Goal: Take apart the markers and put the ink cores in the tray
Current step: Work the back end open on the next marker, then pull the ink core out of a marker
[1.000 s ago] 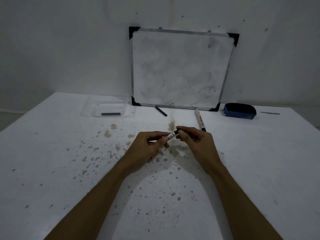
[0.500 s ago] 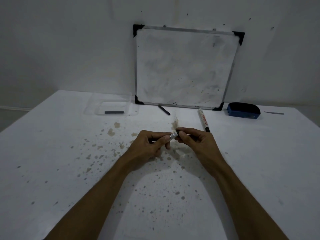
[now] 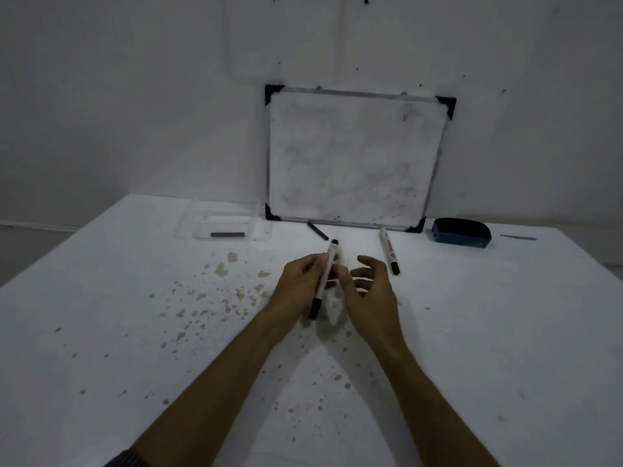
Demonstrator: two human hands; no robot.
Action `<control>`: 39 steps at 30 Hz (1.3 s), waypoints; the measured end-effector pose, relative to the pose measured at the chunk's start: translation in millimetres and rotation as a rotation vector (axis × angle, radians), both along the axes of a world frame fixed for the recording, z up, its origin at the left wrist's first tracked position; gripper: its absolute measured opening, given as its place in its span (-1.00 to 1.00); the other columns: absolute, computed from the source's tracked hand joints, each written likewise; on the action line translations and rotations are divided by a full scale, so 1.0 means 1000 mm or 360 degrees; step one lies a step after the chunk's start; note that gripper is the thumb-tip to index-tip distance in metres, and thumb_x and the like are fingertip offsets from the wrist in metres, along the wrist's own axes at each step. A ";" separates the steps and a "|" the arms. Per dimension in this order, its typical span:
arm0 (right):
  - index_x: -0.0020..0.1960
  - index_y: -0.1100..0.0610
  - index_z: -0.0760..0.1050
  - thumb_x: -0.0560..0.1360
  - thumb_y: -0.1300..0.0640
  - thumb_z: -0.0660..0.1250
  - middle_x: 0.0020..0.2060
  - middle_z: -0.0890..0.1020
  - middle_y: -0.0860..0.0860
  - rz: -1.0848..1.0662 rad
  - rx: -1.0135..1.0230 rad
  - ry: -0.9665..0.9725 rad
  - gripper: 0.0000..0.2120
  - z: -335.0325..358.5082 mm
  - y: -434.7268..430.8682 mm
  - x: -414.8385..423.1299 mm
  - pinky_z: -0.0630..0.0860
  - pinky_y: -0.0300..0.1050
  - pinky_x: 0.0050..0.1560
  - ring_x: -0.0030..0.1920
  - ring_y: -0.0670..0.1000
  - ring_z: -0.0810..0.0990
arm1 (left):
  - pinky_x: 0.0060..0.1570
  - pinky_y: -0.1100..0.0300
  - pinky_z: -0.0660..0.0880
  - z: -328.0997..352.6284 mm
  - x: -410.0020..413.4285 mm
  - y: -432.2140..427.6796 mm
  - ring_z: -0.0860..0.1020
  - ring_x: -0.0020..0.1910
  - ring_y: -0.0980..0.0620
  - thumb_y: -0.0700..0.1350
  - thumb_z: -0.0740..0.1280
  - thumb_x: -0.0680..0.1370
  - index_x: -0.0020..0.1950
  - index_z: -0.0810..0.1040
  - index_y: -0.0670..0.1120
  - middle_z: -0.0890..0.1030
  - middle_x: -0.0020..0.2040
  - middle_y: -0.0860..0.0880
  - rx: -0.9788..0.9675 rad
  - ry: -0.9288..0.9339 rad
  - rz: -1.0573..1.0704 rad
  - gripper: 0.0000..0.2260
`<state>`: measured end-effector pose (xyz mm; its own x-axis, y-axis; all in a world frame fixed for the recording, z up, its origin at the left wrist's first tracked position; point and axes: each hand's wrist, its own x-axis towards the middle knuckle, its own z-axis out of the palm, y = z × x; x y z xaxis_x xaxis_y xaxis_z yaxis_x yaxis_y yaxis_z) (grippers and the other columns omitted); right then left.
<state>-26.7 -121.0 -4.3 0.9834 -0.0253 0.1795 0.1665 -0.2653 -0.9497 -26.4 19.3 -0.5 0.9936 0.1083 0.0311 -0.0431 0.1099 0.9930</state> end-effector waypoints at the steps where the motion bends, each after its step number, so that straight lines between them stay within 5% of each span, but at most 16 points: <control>1: 0.36 -0.03 0.40 0.52 -0.17 0.40 0.08 0.60 -0.08 0.0006 -0.0038 -0.0003 -0.52 0.002 -0.003 -0.002 0.53 -0.39 -0.19 -0.03 -0.22 0.61 | 0.12 0.16 0.66 0.002 0.002 -0.002 0.75 0.08 0.00 -0.01 0.23 0.73 0.26 0.65 -0.13 0.79 0.07 -0.08 0.0007 -0.0010 0.0015 -0.71; 5: 0.29 -0.10 0.44 0.49 -0.15 0.45 -0.11 0.67 -0.14 0.0072 -0.0108 0.0052 -0.57 0.008 -0.009 -0.005 0.57 -0.38 -0.25 -0.17 -0.16 0.68 | 0.22 0.15 0.60 0.010 0.012 -0.007 0.73 0.11 0.04 0.02 0.25 0.72 0.25 0.63 -0.15 0.79 0.05 -0.05 0.0057 0.0011 0.0085 -0.70; 9: 0.35 0.02 0.51 0.52 -0.14 0.43 -0.04 0.71 -0.07 -0.0020 -0.0235 0.0069 -0.54 0.006 -0.018 0.003 0.65 -0.22 -0.03 -0.11 -0.12 0.70 | 0.23 0.18 0.54 0.012 0.023 -0.017 0.70 0.15 0.09 0.06 0.24 0.72 0.23 0.62 -0.14 0.80 0.03 0.00 0.0241 -0.0009 0.0054 -0.68; 14: 0.21 0.09 0.63 0.54 -0.06 0.43 -0.02 0.73 -0.02 -0.0346 -0.0470 0.0052 -0.68 0.010 -0.058 0.024 0.52 -0.32 -0.16 -0.23 -0.15 0.62 | 0.13 0.20 0.45 0.002 0.044 -0.025 0.60 0.18 0.06 0.10 0.21 0.72 0.31 0.60 -0.07 0.68 0.22 -0.01 0.1014 -0.0053 0.0059 -0.67; 21: 0.19 0.18 0.63 0.56 0.02 0.42 0.04 0.71 0.10 -0.0632 -0.0953 0.0109 -0.71 0.012 -0.110 0.087 0.52 -0.14 -0.01 0.03 0.09 0.68 | 0.29 0.04 0.37 -0.034 0.064 -0.033 0.52 0.26 -0.06 0.02 0.35 0.64 0.24 0.65 -0.03 0.63 0.22 -0.02 0.1680 -0.0378 0.0094 -0.77; 31: -0.24 0.22 0.59 0.52 -0.01 0.37 -0.29 0.66 0.13 -0.0694 -0.1218 0.0096 -0.68 -0.011 -0.106 0.141 0.46 -0.14 -0.28 -0.23 0.13 0.67 | 0.25 0.08 0.30 -0.040 0.070 -0.030 0.49 0.26 -0.02 0.01 0.35 0.63 0.23 0.63 0.00 0.59 0.22 0.02 0.1744 -0.0456 0.0112 -0.78; 34: -0.20 0.22 0.58 0.52 -0.08 0.36 -0.22 0.66 0.15 -0.0713 -0.1136 0.0123 -0.65 -0.011 -0.106 0.137 0.50 -0.07 -0.21 -0.14 0.16 0.67 | 0.24 0.12 0.27 -0.039 0.071 -0.030 0.49 0.26 -0.01 0.01 0.35 0.64 0.23 0.64 0.00 0.60 0.22 0.02 0.1729 -0.0447 0.0120 -0.79; 39: 0.19 0.20 0.56 0.54 -0.06 0.40 0.09 0.57 0.16 -0.0575 -0.1006 -0.0248 -0.63 -0.001 -0.089 0.111 0.56 0.02 0.07 0.08 0.15 0.58 | 0.28 0.12 0.38 -0.038 0.068 -0.030 0.53 0.22 -0.01 -0.05 0.36 0.64 0.18 0.65 -0.04 0.62 0.17 0.00 0.1622 -0.0426 0.0097 -0.83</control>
<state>84.7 -210.2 -5.3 0.8953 -0.1879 0.4038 0.0859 -0.8168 -0.5705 41.4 -11.0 -38.1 0.9347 -0.0426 0.3529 -0.2514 -0.7810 0.5718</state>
